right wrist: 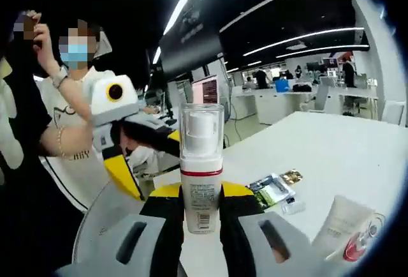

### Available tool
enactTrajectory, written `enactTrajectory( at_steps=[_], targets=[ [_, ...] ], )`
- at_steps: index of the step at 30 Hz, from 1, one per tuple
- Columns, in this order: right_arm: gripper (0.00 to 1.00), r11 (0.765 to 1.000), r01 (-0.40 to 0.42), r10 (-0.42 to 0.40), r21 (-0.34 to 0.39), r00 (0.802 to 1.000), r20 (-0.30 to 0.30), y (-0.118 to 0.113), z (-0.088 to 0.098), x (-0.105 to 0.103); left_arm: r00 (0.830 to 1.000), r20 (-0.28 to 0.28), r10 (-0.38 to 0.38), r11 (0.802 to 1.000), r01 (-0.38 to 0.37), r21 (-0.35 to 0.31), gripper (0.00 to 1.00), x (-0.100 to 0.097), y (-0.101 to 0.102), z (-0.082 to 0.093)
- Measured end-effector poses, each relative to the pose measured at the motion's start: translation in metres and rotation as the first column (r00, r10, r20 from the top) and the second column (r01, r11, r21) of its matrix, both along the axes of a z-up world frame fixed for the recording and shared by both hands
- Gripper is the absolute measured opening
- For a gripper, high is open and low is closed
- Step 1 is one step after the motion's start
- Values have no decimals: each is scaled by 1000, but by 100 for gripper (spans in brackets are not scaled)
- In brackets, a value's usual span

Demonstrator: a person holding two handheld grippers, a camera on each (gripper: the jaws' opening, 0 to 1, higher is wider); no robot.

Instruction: Arrange the skincare products in the storage area until every visible bottle or jar stands upright without overlapping.

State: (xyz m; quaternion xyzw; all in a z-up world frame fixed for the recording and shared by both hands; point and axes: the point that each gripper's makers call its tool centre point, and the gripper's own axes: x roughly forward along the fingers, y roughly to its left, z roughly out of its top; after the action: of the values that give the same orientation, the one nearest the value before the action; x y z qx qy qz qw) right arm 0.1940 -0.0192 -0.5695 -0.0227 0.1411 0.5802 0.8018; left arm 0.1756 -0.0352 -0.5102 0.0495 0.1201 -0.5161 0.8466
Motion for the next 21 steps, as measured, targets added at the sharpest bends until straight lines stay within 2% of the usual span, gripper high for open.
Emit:
enactTrajectory(
  at_steps=[1,2,3,4,6,7,9,16,18,21],
  targets=[
    [20,1000,-30,30,-3,999,15,2,1,-3,999,-24,-31,999,30,-11,46,-1,-4,2],
    [20,999,-45,45,1,999,10,4,2,-5,999,-21,-46,999,46,-6,46,2,-2,1],
    [20,995,-95,95,16,995,1,7,5,-13,998,-5,-59,998,59,2,46,3,-3,2],
    [20,996,-93,93,18,996,7,8,6,-12,995,-11,-94,995,95,27,44,2,-5,-2],
    [20,989,-145,145,19,989,-3,10,6,-19,991,-33,-127,990,129,55,43,-1,-8,-7],
    [20,991,-133,133,14,991,10,10,6,-16,989,-25,-143,987,144,70,42,-2,-10,-8],
    [20,984,-177,177,9,984,5,11,5,-22,985,-31,-170,983,171,68,37,-4,-13,-8],
    [20,979,-203,204,-35,979,19,7,1,-26,972,-11,-233,963,232,136,28,-5,-24,-14],
    [20,979,-200,201,-42,979,17,3,0,-24,971,4,-238,960,234,153,27,-4,-27,-15],
    [20,980,-193,194,-53,981,21,0,-2,-21,973,-11,-230,960,229,158,27,-2,-28,-17]
  ],
)
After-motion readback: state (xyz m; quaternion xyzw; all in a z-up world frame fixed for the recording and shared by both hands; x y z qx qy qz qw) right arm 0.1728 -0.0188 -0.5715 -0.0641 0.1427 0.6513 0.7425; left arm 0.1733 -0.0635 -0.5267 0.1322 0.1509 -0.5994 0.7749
